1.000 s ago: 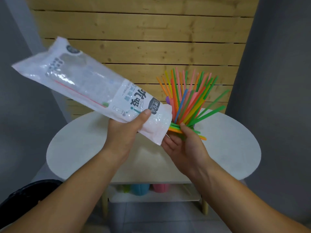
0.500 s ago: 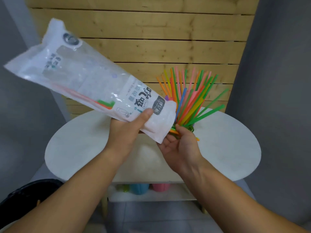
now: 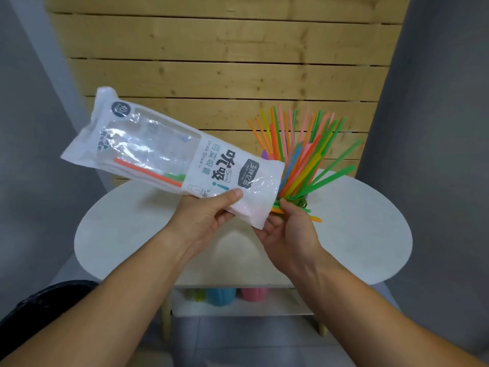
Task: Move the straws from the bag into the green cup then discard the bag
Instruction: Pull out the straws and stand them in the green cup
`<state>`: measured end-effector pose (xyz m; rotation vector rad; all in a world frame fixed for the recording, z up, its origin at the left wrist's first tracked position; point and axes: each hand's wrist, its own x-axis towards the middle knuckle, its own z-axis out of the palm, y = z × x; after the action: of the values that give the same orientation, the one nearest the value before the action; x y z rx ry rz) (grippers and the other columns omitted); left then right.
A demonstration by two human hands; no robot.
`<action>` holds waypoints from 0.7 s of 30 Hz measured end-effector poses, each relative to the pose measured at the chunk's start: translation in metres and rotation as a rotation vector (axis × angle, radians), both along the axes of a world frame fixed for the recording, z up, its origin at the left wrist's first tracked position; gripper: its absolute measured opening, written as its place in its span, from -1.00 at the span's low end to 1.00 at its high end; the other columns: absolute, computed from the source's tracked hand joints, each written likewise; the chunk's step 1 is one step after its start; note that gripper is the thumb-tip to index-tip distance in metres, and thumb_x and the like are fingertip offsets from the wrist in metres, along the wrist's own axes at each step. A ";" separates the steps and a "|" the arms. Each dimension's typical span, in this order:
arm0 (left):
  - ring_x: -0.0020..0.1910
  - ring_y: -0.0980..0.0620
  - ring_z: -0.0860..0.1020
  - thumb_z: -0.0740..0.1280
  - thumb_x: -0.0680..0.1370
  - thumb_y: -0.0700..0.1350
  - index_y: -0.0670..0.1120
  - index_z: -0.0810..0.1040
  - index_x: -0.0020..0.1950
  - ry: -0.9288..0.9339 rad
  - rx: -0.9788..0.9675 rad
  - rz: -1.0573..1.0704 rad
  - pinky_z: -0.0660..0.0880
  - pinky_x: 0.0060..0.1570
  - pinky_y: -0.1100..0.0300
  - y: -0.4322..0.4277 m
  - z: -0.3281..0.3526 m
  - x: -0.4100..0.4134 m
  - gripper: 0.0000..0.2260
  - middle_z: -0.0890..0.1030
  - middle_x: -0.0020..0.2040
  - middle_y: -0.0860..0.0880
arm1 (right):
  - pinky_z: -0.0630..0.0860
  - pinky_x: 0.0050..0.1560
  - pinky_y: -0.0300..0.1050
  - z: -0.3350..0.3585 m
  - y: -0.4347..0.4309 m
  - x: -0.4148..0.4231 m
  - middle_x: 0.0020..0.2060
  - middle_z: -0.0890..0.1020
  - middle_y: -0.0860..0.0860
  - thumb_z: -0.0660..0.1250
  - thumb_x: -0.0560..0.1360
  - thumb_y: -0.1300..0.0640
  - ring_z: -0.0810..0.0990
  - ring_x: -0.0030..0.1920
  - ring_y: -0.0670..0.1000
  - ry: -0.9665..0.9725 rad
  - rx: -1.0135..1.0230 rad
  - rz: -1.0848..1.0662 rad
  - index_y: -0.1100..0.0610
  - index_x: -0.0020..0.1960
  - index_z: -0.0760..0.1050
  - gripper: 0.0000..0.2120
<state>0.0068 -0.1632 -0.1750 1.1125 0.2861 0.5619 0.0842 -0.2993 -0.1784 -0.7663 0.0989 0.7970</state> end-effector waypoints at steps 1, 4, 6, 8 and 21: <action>0.05 -0.04 0.74 0.55 0.32 -0.27 -0.01 0.74 0.04 0.013 -0.025 0.012 0.67 -0.15 0.15 0.001 -0.001 0.000 -0.68 0.76 0.11 -0.07 | 0.55 0.24 0.12 0.000 0.000 0.001 0.10 0.69 0.26 0.19 0.65 0.10 0.67 0.14 0.20 -0.003 -0.002 -0.003 0.26 0.33 0.48 -0.66; 0.09 -0.05 0.73 0.56 0.35 -0.21 -0.04 0.67 0.17 0.028 -0.060 0.033 0.68 -0.10 0.12 0.002 0.001 -0.001 -0.60 0.76 0.12 -0.06 | 0.55 0.24 0.15 0.000 0.000 0.001 0.10 0.69 0.26 0.20 0.65 0.09 0.69 0.12 0.20 -0.005 -0.008 -0.005 0.25 0.33 0.48 -0.67; 0.09 -0.03 0.73 0.60 0.31 -0.11 -0.01 0.67 0.18 0.039 -0.034 0.065 0.67 -0.09 0.11 0.001 0.003 -0.001 -0.56 0.76 0.11 -0.04 | 0.62 0.11 0.10 0.000 -0.001 0.002 0.04 0.72 0.24 0.21 0.64 0.08 0.72 0.04 0.17 -0.006 -0.025 0.004 0.22 0.30 0.50 -0.69; 0.05 0.00 0.74 0.62 0.31 -0.07 0.06 0.70 0.10 0.042 0.016 0.085 0.66 -0.14 0.15 -0.001 0.004 -0.002 -0.62 0.77 0.09 0.01 | 0.64 -0.09 0.02 -0.001 -0.002 0.003 -0.04 0.74 0.20 0.24 0.63 0.08 0.74 -0.07 0.12 0.005 -0.039 0.021 0.20 0.25 0.51 -0.73; -0.16 0.08 0.75 0.52 0.51 -0.12 0.03 0.63 0.17 0.031 -0.371 0.270 0.63 -0.33 0.24 0.019 0.003 -0.011 -0.75 0.79 0.00 0.00 | 0.63 -0.35 -0.19 0.015 -0.020 0.026 -0.42 0.68 0.04 0.24 0.65 0.17 0.67 -0.42 -0.04 -0.254 -0.089 -0.215 0.23 0.02 0.54 -0.84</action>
<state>-0.0046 -0.1439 -0.1722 0.7276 0.5500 0.6982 0.1098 -0.3193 -0.1637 -0.9183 -0.0110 0.4894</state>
